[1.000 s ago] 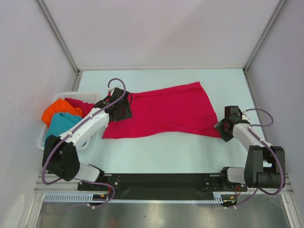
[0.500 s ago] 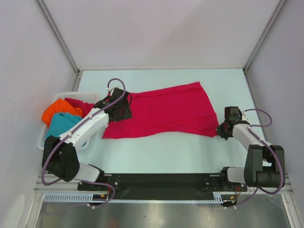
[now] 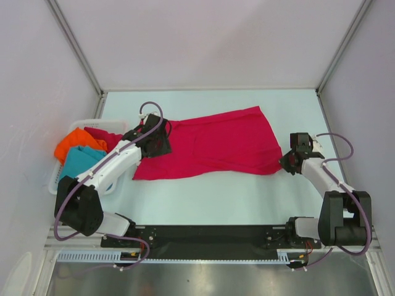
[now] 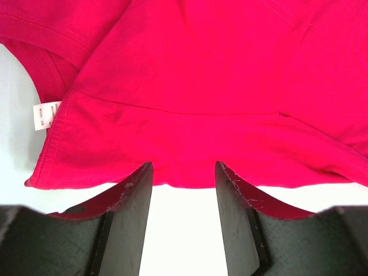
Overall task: Fold and stack the t-shirts
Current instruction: Grap the side of the flattened tshirt closest away from the robot with both arms
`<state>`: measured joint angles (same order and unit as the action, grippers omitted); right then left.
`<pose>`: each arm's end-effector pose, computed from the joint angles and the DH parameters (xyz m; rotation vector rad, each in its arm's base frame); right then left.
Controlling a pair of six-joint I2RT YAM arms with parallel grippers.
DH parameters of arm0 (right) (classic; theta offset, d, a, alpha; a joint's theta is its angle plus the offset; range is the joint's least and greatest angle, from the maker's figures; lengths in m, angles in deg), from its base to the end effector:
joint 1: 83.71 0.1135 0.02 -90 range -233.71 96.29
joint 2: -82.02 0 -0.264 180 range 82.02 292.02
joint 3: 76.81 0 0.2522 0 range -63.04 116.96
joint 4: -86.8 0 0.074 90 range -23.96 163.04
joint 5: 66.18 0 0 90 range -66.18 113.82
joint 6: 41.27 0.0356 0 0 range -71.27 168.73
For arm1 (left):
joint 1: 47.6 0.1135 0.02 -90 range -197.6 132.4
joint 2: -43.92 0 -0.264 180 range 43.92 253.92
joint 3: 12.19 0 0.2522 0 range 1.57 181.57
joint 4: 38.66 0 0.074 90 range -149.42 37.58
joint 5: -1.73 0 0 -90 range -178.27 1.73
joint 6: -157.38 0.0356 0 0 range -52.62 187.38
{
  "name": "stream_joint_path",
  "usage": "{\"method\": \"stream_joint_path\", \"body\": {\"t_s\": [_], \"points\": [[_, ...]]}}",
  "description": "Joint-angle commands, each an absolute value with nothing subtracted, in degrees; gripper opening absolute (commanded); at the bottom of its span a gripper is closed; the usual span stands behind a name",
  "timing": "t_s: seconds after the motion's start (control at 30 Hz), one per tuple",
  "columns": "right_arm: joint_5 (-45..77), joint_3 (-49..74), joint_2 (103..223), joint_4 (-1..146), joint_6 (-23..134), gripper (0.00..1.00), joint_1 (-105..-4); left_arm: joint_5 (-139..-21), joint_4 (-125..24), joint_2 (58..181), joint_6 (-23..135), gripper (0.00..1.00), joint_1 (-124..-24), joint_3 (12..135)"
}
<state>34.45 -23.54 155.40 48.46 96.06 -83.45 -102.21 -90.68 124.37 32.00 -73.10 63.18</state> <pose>0.2384 -0.0055 0.1869 1.0858 2.3242 0.0740 0.2622 -0.1155 0.2604 -0.3083 2.5081 -0.1116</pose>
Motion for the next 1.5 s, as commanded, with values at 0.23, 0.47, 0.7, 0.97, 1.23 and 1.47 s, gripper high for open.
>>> {"method": "stream_joint_path", "body": {"t_s": [0.23,0.47,0.7,0.97,1.23,1.47], "points": [[38.1,-8.7,164.4,51.9,94.7,0.00,-83.3,-103.7,-91.0,122.4,33.1,0.52,-72.5,64.2],[37.3,1.4,177.5,54.6,94.9,0.00,-85.5,-105.1,-92.7,123.1,32.8,0.52,-72.4,66.6],[35.4,13.8,189.1,52.7,94.4,0.00,-85.3,-106.6,-94.2,124.7,32.0,0.52,-72.2,68.8],[35.8,18.3,189.9,51.4,93.4,0.00,-84.6,-108.6,-95.1,127.9,30.6,0.52,-72.1,70.8],[35.5,15.7,187.1,51.2,92.9,0.00,-84.8,-108.8,-95.4,140.9,27.3,0.49,-69.1,72.8],[35.0,13.9,184.6,50.6,91.8,0.00,-86.2,-109.6,-95.4,148.5,25.9,0.47,-65.4,73.9]]}}
